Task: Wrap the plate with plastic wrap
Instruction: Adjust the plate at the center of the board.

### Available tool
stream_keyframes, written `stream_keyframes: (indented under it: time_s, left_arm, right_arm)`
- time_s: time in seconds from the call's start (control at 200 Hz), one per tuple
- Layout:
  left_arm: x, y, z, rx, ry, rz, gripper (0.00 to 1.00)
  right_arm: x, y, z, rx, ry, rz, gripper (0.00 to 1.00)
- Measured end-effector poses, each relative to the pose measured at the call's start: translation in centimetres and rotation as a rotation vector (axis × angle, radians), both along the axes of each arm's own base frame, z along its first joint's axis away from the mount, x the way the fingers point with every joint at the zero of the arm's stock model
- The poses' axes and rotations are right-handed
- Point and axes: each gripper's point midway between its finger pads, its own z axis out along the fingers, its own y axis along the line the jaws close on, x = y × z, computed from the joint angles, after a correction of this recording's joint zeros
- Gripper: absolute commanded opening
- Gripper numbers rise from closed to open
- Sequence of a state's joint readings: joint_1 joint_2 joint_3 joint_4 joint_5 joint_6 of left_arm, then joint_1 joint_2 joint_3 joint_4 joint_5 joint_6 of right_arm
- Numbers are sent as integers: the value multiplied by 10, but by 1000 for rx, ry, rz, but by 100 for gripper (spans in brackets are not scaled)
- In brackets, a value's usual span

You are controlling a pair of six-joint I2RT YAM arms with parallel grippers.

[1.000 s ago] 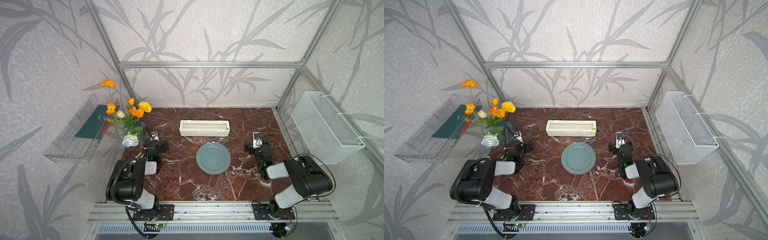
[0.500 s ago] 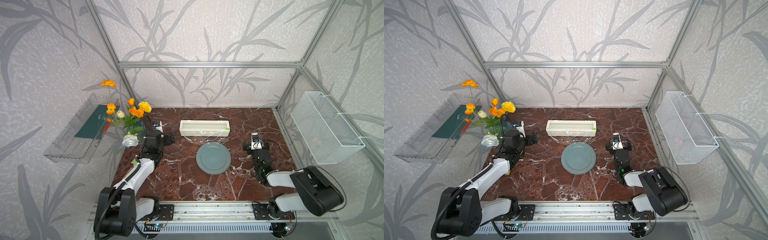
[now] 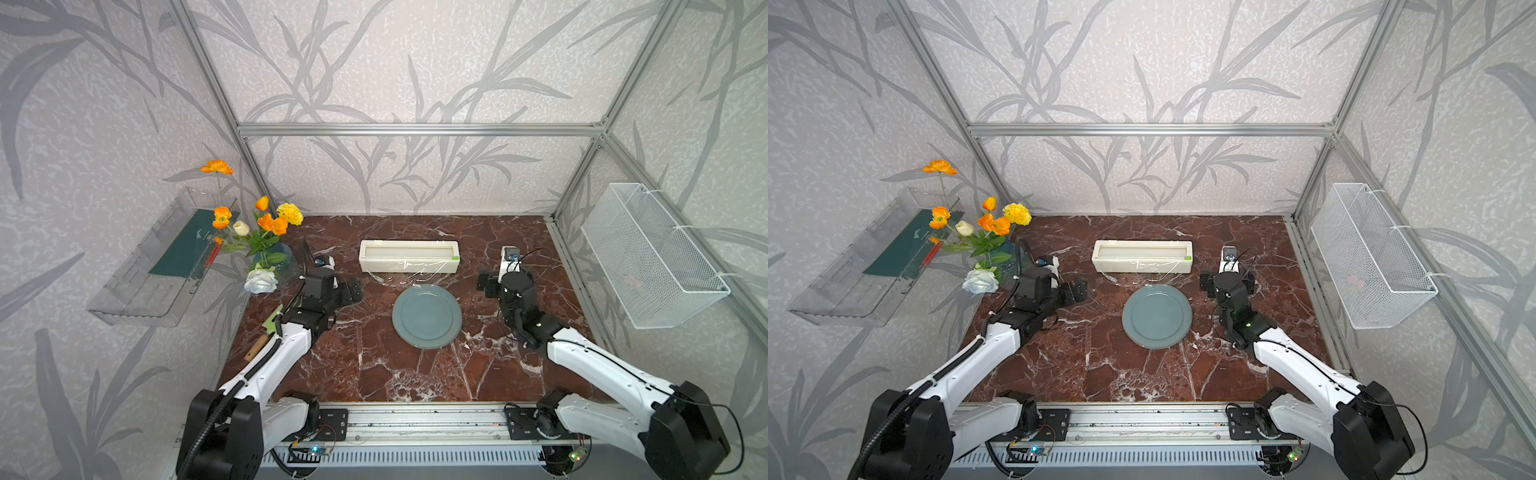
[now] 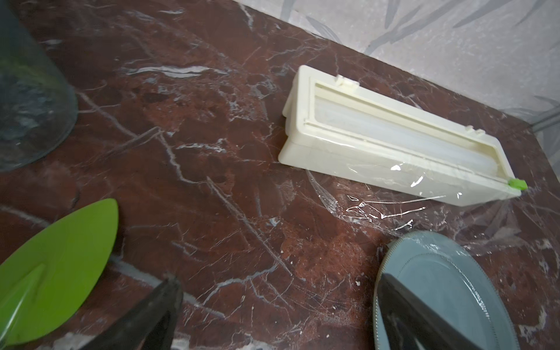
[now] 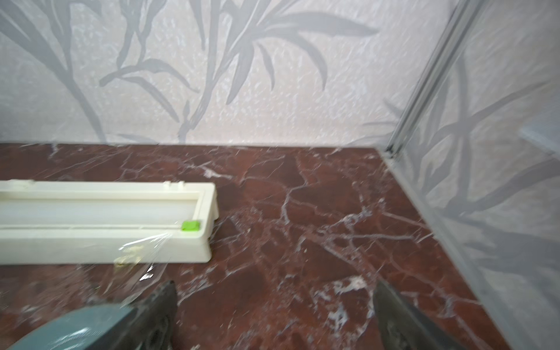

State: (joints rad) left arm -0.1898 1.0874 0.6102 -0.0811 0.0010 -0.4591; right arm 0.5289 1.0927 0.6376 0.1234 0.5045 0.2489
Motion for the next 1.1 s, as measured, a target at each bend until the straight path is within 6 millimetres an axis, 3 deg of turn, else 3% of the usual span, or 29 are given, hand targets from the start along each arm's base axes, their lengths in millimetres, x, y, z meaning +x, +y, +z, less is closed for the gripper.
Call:
stream_keyframes:
  time_s: [0.12, 0.31, 0.42, 0.61, 1.1]
  left_arm:
    - [-17, 22, 5, -38, -58, 148, 99]
    - [-51, 43, -25, -108, -119, 284, 99]
    - [-57, 47, -29, -143, -167, 312, 99]
    - [-51, 43, -16, -182, -229, 299, 99]
    - [-40, 31, -30, -194, -142, 258, 94]
  right_arm:
    - [-14, 26, -44, 153, 203, 95, 99]
    - [-59, 58, -138, 342, 542, 166, 94]
    - [-83, 70, -170, 390, 664, 177, 93]
    - [-77, 103, -165, 523, 632, 227, 92]
    - [-52, 185, -160, 678, 600, 342, 86]
